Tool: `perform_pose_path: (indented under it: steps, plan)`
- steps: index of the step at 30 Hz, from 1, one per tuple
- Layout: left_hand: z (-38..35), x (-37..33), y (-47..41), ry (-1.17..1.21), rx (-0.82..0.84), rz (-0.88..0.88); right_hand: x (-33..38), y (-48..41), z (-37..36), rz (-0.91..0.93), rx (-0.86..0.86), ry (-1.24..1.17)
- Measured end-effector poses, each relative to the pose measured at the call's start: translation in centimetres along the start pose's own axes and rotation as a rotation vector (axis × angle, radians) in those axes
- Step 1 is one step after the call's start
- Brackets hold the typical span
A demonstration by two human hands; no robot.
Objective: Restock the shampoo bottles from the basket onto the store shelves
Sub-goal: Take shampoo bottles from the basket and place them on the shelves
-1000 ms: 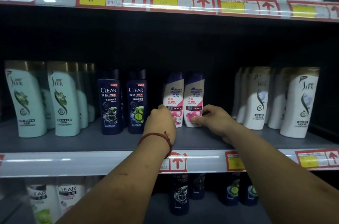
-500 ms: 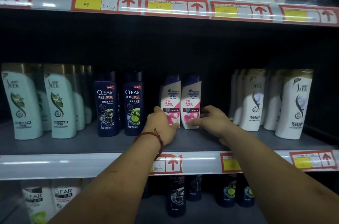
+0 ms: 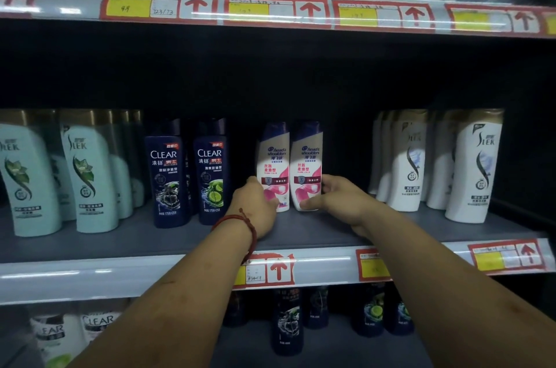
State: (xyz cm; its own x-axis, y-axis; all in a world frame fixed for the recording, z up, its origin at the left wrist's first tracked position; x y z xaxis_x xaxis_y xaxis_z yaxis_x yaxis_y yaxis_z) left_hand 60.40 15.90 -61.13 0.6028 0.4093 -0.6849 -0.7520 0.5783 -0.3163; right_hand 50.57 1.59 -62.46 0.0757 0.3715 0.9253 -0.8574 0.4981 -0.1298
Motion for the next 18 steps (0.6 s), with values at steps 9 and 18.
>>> perform_pose_path:
  steps: [9,18]
  plan:
    - [-0.15,0.03,-0.12,-0.009,0.004,-0.005,0.22,0.17,-0.17,0.002,0.009,0.015]
    - [0.0,0.08,-0.09,-0.007,-0.006,-0.002,0.37,0.24,-0.2,0.007,0.012,0.014]
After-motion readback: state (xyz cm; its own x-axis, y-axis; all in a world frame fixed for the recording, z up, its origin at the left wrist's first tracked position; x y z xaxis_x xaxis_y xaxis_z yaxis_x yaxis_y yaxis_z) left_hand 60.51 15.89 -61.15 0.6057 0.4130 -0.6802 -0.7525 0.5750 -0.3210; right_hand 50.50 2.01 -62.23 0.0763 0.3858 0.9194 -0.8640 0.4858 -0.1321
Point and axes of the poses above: each hand's wrist, its own y-axis away from the middle knuckle, its own z-axis out of the back of the hand, x = y × z, the point moved 10 cm from there along -y, towards the middle knuckle, and after that the axes turned 3 degrees about x, right-handed, at the moved point
